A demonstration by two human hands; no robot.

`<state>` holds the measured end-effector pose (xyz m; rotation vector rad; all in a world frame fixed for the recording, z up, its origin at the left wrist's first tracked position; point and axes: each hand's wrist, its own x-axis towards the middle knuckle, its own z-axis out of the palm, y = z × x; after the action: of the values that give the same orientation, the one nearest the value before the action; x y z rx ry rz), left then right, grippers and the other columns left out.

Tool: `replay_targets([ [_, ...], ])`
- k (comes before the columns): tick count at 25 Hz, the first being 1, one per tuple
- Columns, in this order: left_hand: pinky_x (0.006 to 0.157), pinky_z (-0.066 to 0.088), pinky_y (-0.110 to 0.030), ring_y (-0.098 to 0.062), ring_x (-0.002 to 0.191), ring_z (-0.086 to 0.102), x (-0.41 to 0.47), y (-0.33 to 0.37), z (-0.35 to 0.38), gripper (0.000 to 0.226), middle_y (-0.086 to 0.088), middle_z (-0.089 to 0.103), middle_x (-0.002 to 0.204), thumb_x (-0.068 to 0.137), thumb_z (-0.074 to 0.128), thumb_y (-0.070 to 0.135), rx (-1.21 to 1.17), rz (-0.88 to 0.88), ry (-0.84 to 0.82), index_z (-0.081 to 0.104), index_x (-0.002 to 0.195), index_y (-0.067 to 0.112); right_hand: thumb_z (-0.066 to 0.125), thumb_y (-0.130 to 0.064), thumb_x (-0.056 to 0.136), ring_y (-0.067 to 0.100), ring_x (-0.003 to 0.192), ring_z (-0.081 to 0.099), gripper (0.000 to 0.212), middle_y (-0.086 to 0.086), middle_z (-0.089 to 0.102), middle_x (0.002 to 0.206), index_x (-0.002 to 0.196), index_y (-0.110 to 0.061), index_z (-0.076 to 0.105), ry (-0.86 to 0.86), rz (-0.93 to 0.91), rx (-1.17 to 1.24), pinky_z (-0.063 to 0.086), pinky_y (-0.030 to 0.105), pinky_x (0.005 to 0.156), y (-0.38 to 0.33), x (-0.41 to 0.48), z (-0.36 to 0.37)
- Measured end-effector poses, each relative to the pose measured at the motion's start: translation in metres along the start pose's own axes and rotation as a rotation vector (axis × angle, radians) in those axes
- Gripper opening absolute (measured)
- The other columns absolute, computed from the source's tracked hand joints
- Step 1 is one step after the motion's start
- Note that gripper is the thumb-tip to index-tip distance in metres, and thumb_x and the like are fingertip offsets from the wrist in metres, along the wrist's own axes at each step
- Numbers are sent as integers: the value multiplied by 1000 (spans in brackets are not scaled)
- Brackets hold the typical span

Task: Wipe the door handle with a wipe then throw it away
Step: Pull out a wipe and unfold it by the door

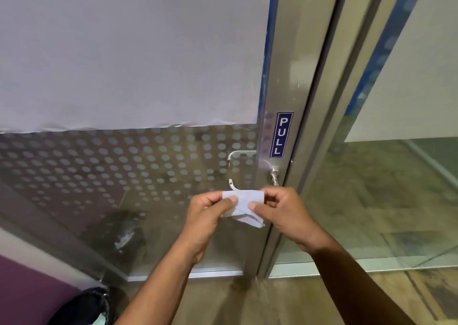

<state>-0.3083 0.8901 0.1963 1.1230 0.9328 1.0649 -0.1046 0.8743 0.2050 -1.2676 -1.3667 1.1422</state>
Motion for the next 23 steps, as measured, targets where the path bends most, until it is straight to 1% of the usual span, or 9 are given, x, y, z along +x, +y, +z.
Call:
replay_targets([
  [3, 83, 56, -25, -15, 88, 71, 7, 12, -6, 21, -15, 84, 100, 90, 73, 23, 73, 67, -47, 86, 100, 11, 79, 6, 85, 12, 69, 67, 18, 5, 74, 76, 80, -9, 70, 14, 32, 3, 54, 26, 64, -3, 3, 5],
  [5, 82, 57, -22, -13, 87, 72, 11, 15, -8, 17, -14, 84, 100, 93, 74, 21, 122, 110, -54, 87, 102, 14, 76, 3, 89, 10, 70, 68, 20, 7, 75, 74, 80, -14, 70, 22, 23, -12, 54, 23, 65, -6, 7, 4],
  [8, 82, 60, -25, -16, 92, 75, 21, 19, -7, 20, -14, 84, 105, 93, 77, 10, 55, 99, -59, 83, 113, 9, 70, -2, 96, 14, 82, 73, 14, 13, 78, 91, 92, -15, 70, 39, -65, 1, 59, 30, 73, -16, 14, -2],
  [11, 80, 66, -37, -29, 101, 78, 28, 20, 0, 35, -21, 80, 117, 91, 77, 12, -75, -58, -178, 76, 127, 9, 66, -8, 99, 21, 89, 76, 16, 3, 79, 97, 103, -21, 74, -12, -129, -54, 60, 37, 77, -24, 21, -15],
  [15, 68, 68, -38, -29, 92, 80, 40, 26, 17, 21, -20, 82, 106, 83, 83, 11, -128, -67, -57, 83, 104, 11, 62, 8, 88, 16, 99, 75, 32, -1, 79, 102, 91, -15, 84, 2, -204, -41, 58, 27, 82, -33, 27, -34],
  [17, 68, 68, -38, -29, 91, 79, 46, 31, 23, 23, -17, 82, 102, 73, 87, 17, -141, -30, -6, 84, 96, 10, 61, -3, 79, 17, 106, 73, 26, -1, 79, 106, 80, -15, 84, 16, -190, 35, 58, 28, 84, -36, 28, -42],
  [19, 70, 68, -40, -33, 94, 79, 51, 36, 29, 20, -20, 81, 104, 76, 89, 10, -126, 3, 7, 84, 95, 6, 68, -20, 79, 19, 102, 75, 14, 2, 80, 106, 76, -14, 81, 54, -164, 84, 59, 38, 83, -36, 32, -47],
  [21, 71, 67, -40, -36, 96, 78, 53, 39, 34, 18, -27, 79, 108, 81, 72, 1, -169, 25, -4, 83, 96, 0, 84, -23, 78, 16, 88, 76, 17, 1, 80, 98, 71, -12, 73, 167, -160, 59, 60, 37, 78, -38, 35, -46],
  [23, 68, 65, -37, -35, 97, 79, 53, 43, 41, 29, -30, 78, 108, 82, 58, 4, -263, 28, -27, 81, 97, -4, 90, -16, 78, 10, 82, 73, 21, -6, 74, 96, 72, -17, 70, 320, -225, -117, 58, 27, 73, -37, 37, -43],
])
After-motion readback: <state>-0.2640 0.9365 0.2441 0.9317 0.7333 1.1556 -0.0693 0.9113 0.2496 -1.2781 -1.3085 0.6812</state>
